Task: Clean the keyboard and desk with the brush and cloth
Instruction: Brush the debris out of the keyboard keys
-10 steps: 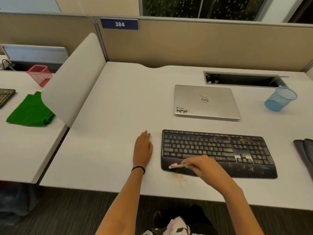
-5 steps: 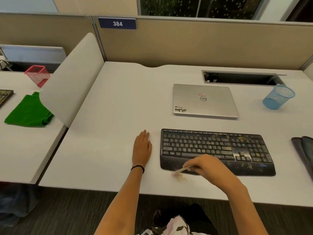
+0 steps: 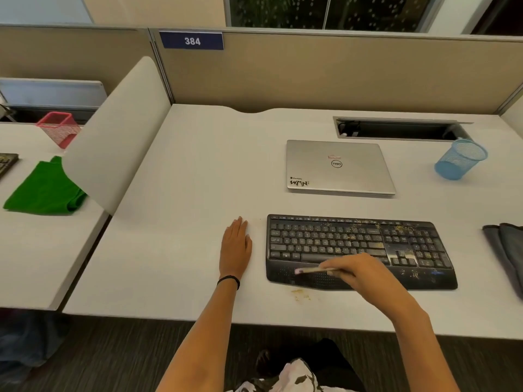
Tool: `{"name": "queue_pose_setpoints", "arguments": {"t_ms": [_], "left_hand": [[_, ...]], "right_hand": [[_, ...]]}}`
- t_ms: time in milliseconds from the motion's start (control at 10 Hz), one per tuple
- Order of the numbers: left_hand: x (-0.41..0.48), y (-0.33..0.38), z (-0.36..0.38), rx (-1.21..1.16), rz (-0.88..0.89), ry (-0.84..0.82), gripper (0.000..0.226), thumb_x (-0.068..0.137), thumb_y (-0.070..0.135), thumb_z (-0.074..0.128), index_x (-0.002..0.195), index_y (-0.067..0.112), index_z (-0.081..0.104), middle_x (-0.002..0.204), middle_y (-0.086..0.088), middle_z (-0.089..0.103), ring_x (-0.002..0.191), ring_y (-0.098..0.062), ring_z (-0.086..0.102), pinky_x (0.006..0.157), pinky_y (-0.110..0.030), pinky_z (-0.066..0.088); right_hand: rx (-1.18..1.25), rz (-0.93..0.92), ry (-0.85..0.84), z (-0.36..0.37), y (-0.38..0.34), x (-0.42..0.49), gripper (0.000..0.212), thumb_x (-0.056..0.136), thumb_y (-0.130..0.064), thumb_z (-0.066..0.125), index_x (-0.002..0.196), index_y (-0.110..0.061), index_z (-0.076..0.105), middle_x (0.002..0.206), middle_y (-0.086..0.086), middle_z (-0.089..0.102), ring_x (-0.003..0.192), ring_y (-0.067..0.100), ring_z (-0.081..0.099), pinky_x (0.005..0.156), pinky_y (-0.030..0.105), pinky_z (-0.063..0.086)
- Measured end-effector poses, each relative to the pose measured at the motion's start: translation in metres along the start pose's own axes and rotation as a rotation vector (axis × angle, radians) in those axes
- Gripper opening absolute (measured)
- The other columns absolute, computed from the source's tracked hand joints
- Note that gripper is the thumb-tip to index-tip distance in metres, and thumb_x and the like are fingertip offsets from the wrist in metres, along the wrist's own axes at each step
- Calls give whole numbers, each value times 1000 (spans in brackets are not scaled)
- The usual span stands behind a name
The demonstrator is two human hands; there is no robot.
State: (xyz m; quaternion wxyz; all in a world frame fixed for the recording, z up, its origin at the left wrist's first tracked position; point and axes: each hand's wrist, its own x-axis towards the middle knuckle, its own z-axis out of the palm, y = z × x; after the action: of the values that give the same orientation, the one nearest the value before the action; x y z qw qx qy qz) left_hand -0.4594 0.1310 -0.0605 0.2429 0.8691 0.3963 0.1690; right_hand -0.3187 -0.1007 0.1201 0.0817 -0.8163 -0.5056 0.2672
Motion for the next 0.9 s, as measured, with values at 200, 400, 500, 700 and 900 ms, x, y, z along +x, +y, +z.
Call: {"name": "queue_pose_setpoints", "arguments": {"t_ms": [200, 400, 500, 700, 900], "left_hand": [[0, 0, 1, 8, 3, 0, 44, 99, 15, 38, 143, 9, 36, 153, -6, 29, 142, -19, 22, 116, -25, 6], [0, -1, 1, 8, 3, 0, 45, 99, 15, 38, 143, 9, 36, 153, -6, 29, 142, -19, 23, 116, -25, 6], [1, -2, 2, 16, 14, -1, 44, 98, 14, 39, 142, 8, 38, 152, -7, 31, 141, -20, 25, 116, -26, 8], [1, -2, 2, 19, 23, 5, 43, 98, 14, 39, 141, 7, 39, 151, -8, 32, 141, -20, 25, 117, -28, 11], [1, -3, 2, 20, 16, -2, 44, 98, 14, 39, 142, 8, 38, 152, -7, 31, 142, -20, 25, 117, -28, 10]], "right_hand": [[-50, 39, -54, 3, 4, -3, 30, 94, -23, 52, 120, -34, 61, 109, -10, 67, 86, 6, 60, 77, 23, 47], [39, 42, 3, -1, 7, -12, 27, 92, -22, 56, 113, -35, 64, 103, -14, 68, 80, 1, 58, 73, 17, 45], [63, 5, 124, 0, 5, -12, 33, 91, -14, 55, 119, -31, 62, 109, -18, 64, 88, -5, 54, 70, 4, 35], [71, 79, -24, 6, 16, -17, 27, 92, -17, 55, 115, -27, 66, 110, -11, 67, 98, 7, 60, 86, 22, 46], [148, 88, 142, 4, 20, -25, 29, 89, -13, 59, 114, -27, 66, 110, -11, 67, 102, 8, 61, 91, 23, 45]]}}
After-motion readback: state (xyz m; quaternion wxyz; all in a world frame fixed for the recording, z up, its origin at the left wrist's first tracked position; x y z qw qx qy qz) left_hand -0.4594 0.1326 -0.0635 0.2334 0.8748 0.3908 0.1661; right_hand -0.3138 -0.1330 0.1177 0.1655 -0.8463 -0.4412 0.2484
